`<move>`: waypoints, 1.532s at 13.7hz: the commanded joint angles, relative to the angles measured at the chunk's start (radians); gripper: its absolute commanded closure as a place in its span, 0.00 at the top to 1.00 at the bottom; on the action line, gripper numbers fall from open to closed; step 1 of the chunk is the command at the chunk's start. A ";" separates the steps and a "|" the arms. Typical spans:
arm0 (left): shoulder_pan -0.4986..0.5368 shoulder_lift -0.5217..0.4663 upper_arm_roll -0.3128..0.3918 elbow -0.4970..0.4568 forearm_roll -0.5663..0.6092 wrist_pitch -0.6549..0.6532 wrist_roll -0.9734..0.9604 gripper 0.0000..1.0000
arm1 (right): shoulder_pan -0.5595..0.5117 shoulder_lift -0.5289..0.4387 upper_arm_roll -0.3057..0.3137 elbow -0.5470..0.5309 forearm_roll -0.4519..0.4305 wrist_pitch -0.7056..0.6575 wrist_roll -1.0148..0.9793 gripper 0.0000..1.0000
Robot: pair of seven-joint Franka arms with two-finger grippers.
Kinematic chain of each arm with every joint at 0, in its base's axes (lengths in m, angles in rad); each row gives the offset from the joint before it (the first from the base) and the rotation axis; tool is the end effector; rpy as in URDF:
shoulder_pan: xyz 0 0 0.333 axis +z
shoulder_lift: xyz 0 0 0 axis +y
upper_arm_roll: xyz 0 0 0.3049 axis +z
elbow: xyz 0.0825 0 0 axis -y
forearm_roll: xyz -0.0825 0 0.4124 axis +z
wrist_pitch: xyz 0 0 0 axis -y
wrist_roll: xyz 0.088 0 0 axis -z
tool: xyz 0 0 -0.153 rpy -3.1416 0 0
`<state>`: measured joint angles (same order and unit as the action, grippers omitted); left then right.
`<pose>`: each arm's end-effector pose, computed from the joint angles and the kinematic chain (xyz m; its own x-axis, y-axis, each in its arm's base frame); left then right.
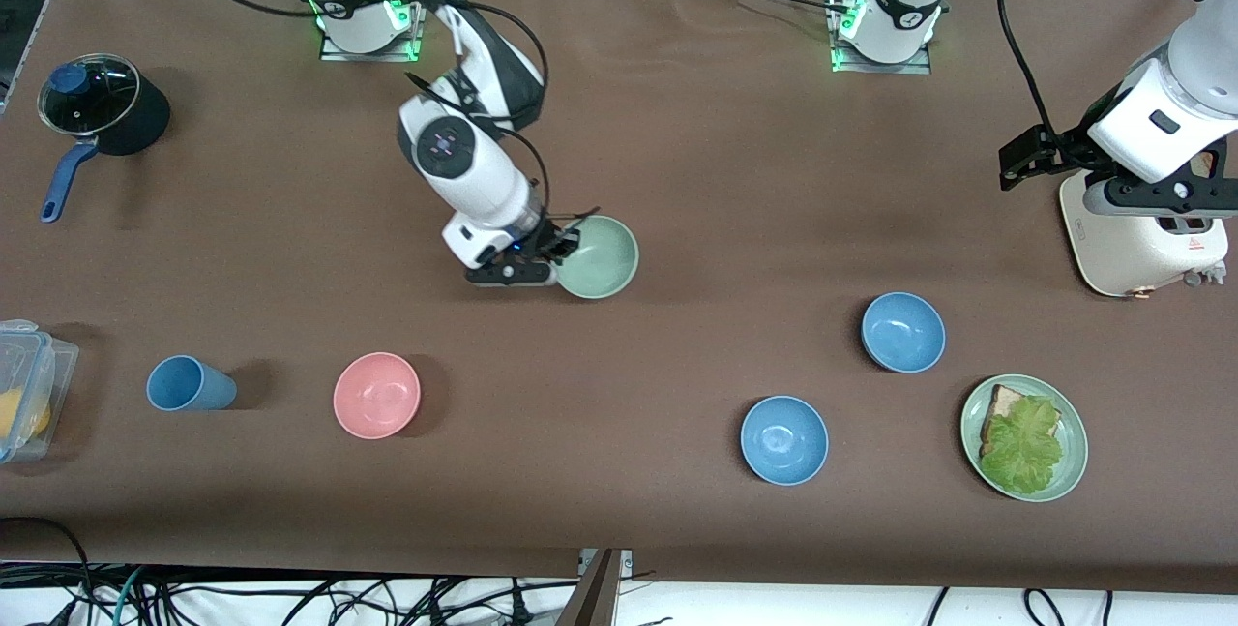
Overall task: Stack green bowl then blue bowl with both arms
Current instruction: 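Carry the green bowl to the table center and set it down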
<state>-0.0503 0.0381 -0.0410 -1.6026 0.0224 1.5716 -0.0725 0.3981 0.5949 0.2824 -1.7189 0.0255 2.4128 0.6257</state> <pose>0.5863 -0.0499 0.5294 0.9976 -0.0187 -0.0673 -0.0205 -0.9995 -0.0257 0.5537 0.4358 0.1925 0.9998 -0.0179 -0.0111 -0.0198 -0.9780 -0.2079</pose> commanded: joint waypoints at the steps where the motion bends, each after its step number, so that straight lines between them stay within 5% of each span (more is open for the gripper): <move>1: 0.004 0.011 -0.003 0.029 -0.004 -0.021 0.007 1.00 | 0.083 0.185 -0.022 0.275 -0.079 -0.145 0.057 0.00; 4: 0.004 0.011 -0.003 0.029 -0.005 -0.021 0.007 1.00 | 0.143 0.279 -0.037 0.416 -0.084 -0.201 0.109 0.00; 12: 0.006 0.011 -0.002 0.029 -0.006 -0.021 0.008 1.00 | 0.251 0.309 -0.112 0.424 -0.084 -0.120 0.143 0.01; 13: 0.006 0.011 -0.002 0.029 -0.006 -0.021 0.008 1.00 | 0.249 0.306 -0.112 0.424 -0.084 -0.121 0.141 0.22; 15: 0.006 0.011 -0.002 0.029 -0.006 -0.021 0.008 1.00 | 0.242 0.284 -0.118 0.423 -0.082 -0.130 0.137 1.00; 21: 0.004 0.011 -0.002 0.029 -0.007 -0.021 0.008 1.00 | 0.110 0.100 -0.120 0.412 -0.076 -0.360 0.112 1.00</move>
<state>-0.0503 0.0382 -0.0406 -1.6023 0.0224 1.5712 -0.0725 0.5811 0.7953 0.1494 -1.2774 -0.0413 2.1421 0.7472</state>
